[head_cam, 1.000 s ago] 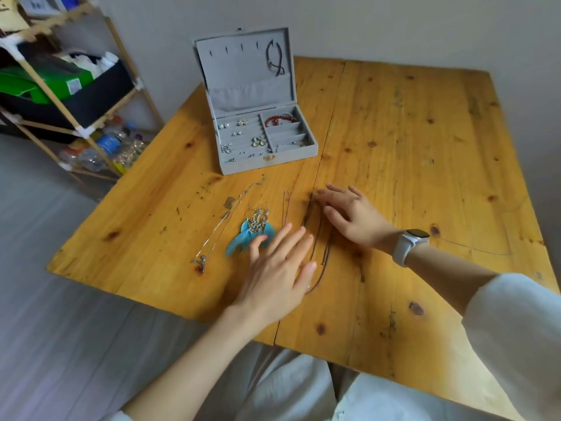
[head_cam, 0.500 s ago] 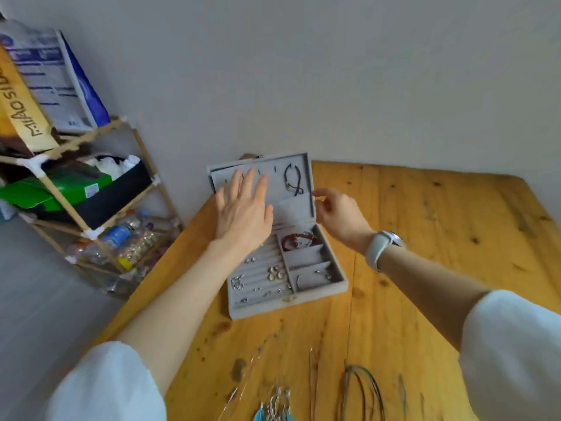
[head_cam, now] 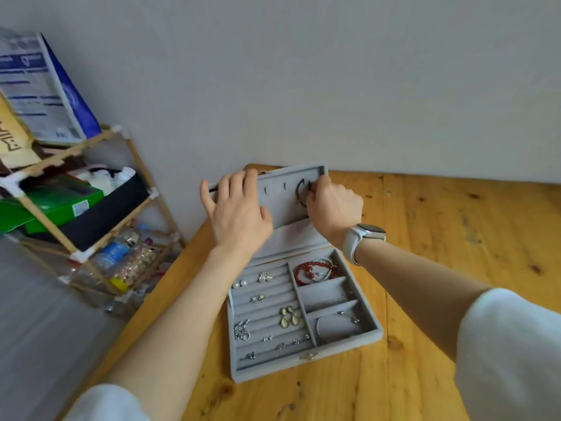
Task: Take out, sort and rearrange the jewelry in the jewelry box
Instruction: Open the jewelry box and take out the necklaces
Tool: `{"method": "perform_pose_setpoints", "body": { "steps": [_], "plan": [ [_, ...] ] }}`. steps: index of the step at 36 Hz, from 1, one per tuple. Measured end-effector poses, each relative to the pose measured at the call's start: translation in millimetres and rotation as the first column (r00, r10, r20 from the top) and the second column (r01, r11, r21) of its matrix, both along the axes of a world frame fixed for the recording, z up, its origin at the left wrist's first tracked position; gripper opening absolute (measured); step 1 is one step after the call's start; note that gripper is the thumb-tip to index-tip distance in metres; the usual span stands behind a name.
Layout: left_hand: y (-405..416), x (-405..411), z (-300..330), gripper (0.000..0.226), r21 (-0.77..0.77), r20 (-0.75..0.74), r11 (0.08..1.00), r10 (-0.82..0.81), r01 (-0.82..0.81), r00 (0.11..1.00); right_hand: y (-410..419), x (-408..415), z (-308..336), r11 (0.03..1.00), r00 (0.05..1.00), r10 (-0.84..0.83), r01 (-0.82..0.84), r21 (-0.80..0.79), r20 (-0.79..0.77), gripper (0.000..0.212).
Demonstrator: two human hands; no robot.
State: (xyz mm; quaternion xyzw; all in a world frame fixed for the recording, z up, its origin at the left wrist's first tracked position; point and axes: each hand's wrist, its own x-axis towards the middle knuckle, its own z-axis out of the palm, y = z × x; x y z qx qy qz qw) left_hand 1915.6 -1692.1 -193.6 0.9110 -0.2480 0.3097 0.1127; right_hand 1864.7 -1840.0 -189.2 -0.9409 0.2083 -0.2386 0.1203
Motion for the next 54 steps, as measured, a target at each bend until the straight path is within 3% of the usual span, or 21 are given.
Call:
{"method": "perform_pose_setpoints", "body": {
  "steps": [5, 11, 14, 17, 20, 22, 27, 32, 36, 39, 46, 47, 50, 54],
  "plan": [
    [2.7, -7.0, 9.6, 0.069, 0.052, -0.123, 0.999, -0.001, 0.007, 0.992, 0.2, -8.8, 17.4, 0.986, 0.984, 0.024, -0.053, 0.16, 0.175, 0.023],
    [8.2, -14.5, 32.5, 0.075, 0.166, -0.33, 0.985, 0.01, 0.047, 0.944, 3.1, -27.8, 70.6, 0.874, 0.858, 0.223, -0.387, 0.295, 0.463, 0.006],
    [11.2, -28.5, 42.1, 0.074, 0.033, -0.414, 0.995, -0.074, 0.096, 0.907, 7.6, -47.3, 99.7, 0.845, 0.799, 0.276, -0.467, 0.261, 0.535, 0.007],
    [11.8, -52.0, 48.7, 0.071, -0.279, -0.439, 0.947, -0.273, 0.159, 0.856, 13.4, -73.7, 121.0, 0.822, 0.771, 0.333, -0.519, 0.233, 0.543, 0.006],
    [12.6, -88.8, 60.5, 0.07, -0.626, -0.492, 0.764, -0.544, 0.158, 0.68, 19.7, -103.9, 134.5, 0.773, 0.764, 0.344, -0.56, 0.296, 0.546, 0.015],
    [15.3, -117.4, 69.4, 0.07, -0.723, -0.508, 0.673, -0.671, 0.155, 0.54, 24.0, -126.1, 140.5, 0.741, 0.766, 0.33, -0.572, 0.351, 0.551, 0.018],
    [18.5, -189.3, 78.9, 0.072, -0.81, -0.475, 0.55, -0.818, 0.202, 0.326, 35.6, -191.1, 146.4, 0.608, 0.762, 0.275, -0.61, 0.508, 0.586, 0.017],
    [18.9, -269.2, 61.2, 0.054, -0.902, -0.414, 0.416, -0.909, 0.116, 0.043, 35.8, -256.2, 125.0, 0.521, 0.797, 0.234, -0.586, 0.62, 0.557, 0.014],
    [21.7, -328.4, 28.7, 0.034, -0.901, -0.433, 0.433, -0.896, 0.022, -0.097, 27.9, -299.7, 87.7, 0.431, 0.84, 0.127, -0.526, 0.733, 0.528, 0.017],
    [22.1, -359.5, -3.8, 0.017, -0.851, -0.52, 0.525, -0.849, -0.032, -0.099, 17.6, -327.2, 56.4, 0.378, 0.872, 0.015, -0.458, 0.804, 0.49, 0.018],
    [46.5, -412.7, -44.0, 0.025, -0.682, -0.73, 0.731, -0.682, -0.009, -0.044, -3.7, -366.4, -13.5, 0.338, 0.951, -0.161, -0.199, 0.92, 0.265, 0.014],
    [49.4, -417.0, -48.0, 0.029, -0.647, -0.762, 0.762, -0.647, 0.026, 0.001, -5.4, -367.5, -22.6, 0.349, 0.964, -0.158, -0.146, 0.926, 0.212, 0.013],
    [57.4, -426.2, -62.6, 0.039, -0.48, -0.802, 0.847, -0.529, 0.229, 0.278, -6.8, -365.7, -48.9, 0.432, 0.992, -0.097, -0.035, 0.901, 0.085, 0.013],
    [66.1, -432.2, -73.4, 0.043, -0.334, -0.734, 0.873, -0.477, 0.355, 0.484, -0.5, -356.6, -71.9, 0.571, 0.999, -0.032, -0.001, 0.821, 0.023, 0.013]
  ]
}}
